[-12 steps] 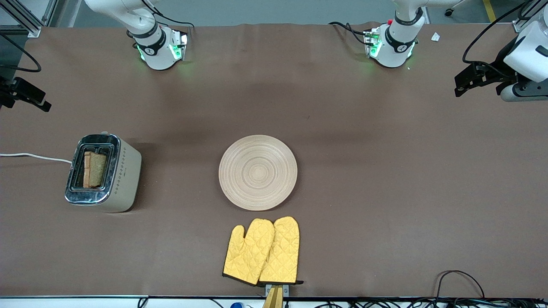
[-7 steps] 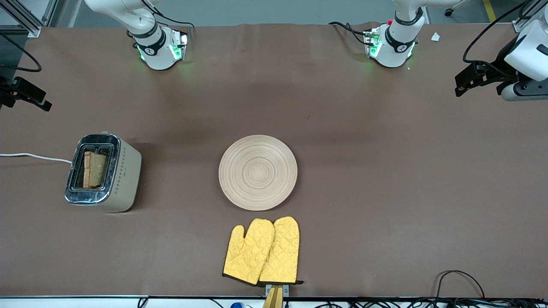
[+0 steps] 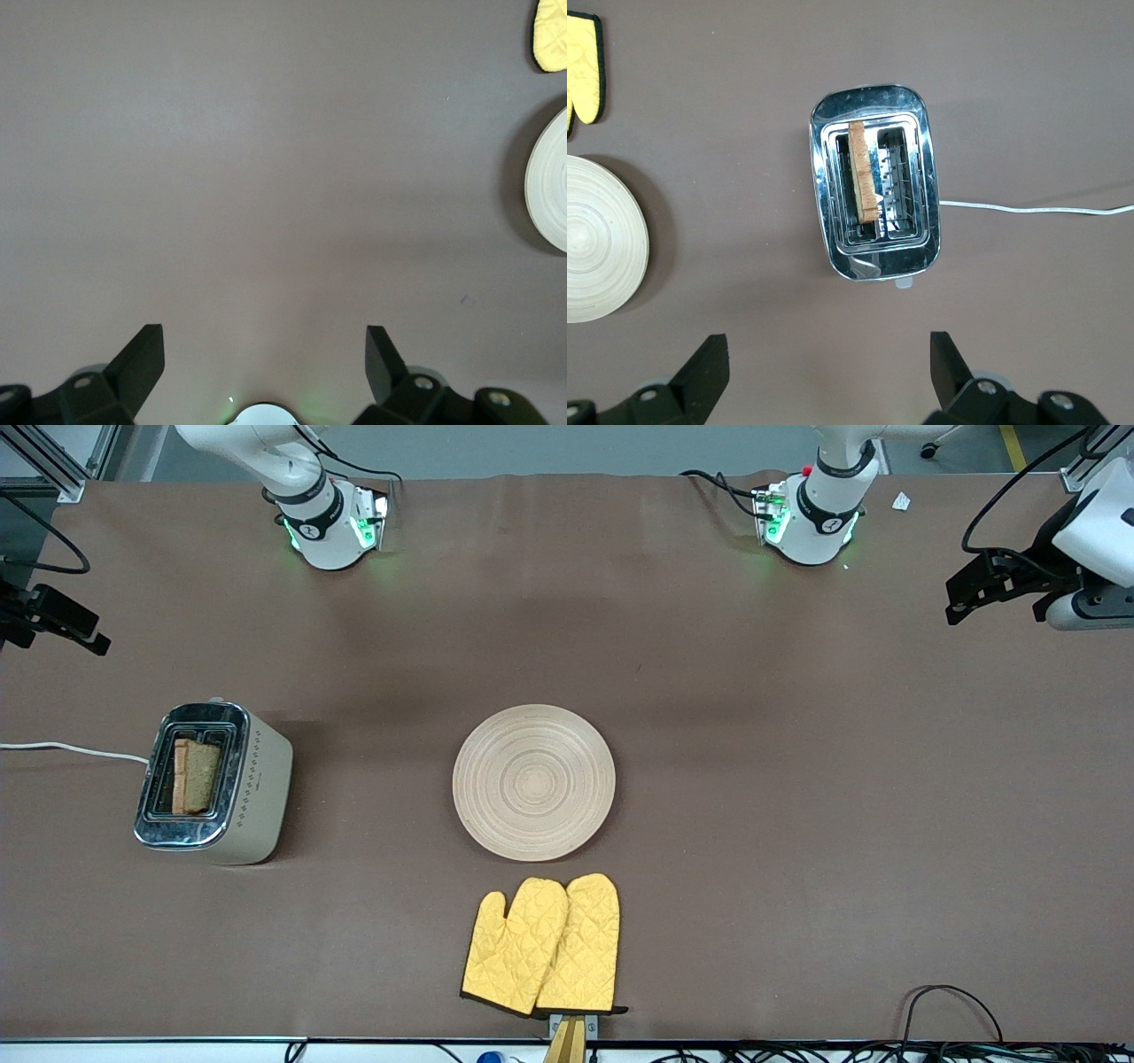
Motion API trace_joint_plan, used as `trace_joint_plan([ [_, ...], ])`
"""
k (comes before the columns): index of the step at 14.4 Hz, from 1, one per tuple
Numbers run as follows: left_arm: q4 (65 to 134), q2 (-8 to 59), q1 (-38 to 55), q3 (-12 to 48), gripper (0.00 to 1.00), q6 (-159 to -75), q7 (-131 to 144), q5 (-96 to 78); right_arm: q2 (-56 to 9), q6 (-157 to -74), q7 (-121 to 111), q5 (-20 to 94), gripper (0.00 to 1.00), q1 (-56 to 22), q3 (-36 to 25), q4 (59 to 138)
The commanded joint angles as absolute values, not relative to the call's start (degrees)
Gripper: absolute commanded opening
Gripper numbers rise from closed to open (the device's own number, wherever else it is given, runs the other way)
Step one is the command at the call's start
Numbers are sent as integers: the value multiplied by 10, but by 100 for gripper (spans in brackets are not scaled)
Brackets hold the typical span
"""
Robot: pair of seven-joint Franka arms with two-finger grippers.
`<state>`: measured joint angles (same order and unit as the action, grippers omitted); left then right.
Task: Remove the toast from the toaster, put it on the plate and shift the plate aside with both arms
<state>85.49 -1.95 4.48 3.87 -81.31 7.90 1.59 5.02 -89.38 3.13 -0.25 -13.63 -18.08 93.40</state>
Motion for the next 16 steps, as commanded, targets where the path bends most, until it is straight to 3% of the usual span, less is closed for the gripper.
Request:
trace_joint_plan([
  [1, 834, -10, 45, 40, 100, -803, 77, 26, 36, -902, 27, 0, 100, -130, -181, 950],
  [8, 834, -10, 44, 39, 100, -803, 77, 25, -80, -1059, 26, 7, 100, -131, -180, 1019],
  [12, 834, -10, 44, 40, 100, -803, 76, 25, -155, -1133, -23, 11, 99, -115, -179, 1019],
  [14, 835, -8, 52, 41, 100, -803, 81, 25, -175, -1139, -52, 31, 88, -111, -178, 1019],
  [16, 834, -8, 52, 43, 100, -803, 80, 26, -188, -1140, -100, 35, 61, -103, -178, 1018],
])
